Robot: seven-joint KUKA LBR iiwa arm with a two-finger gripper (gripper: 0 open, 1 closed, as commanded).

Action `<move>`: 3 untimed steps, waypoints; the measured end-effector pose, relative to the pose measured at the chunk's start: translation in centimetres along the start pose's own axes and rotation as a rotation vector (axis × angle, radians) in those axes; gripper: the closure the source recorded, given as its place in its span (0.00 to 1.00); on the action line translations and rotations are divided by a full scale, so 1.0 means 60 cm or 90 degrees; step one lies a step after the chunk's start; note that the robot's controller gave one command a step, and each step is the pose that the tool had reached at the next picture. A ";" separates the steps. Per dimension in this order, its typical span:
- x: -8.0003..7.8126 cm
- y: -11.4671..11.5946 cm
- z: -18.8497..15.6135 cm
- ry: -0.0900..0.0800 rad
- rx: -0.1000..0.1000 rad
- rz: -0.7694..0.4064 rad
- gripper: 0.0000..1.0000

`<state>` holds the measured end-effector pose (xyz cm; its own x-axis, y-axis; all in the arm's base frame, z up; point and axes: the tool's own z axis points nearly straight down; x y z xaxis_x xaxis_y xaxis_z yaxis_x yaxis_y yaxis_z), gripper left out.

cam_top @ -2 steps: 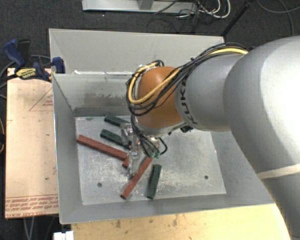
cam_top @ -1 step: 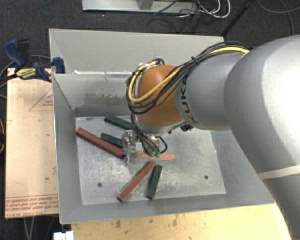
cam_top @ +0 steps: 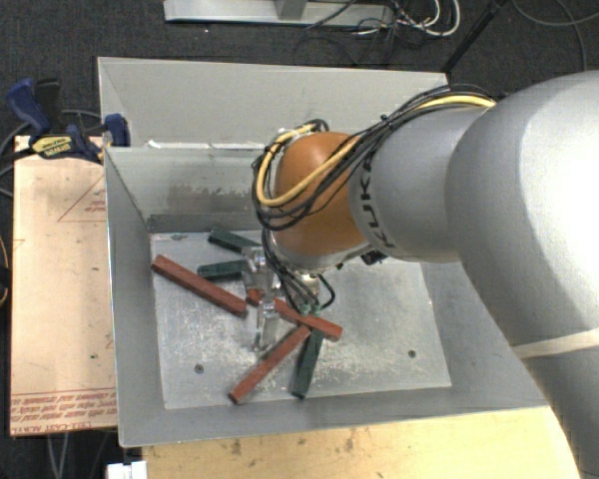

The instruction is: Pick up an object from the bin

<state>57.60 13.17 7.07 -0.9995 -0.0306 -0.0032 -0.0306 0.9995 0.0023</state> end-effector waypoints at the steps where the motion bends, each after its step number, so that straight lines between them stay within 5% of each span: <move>1: 0.000 0.000 -0.001 0.000 0.000 0.000 1.00; 2: 0.037 -0.030 -0.001 -0.001 0.000 -0.297 1.00; 3: 0.129 -0.108 -0.011 0.003 0.001 -0.235 1.00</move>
Offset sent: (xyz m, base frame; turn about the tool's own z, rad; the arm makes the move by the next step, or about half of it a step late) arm 0.0000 0.0000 0.0000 0.0000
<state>50.06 6.47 7.68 -0.9213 -0.3889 0.0014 -0.3889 0.9213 -0.0003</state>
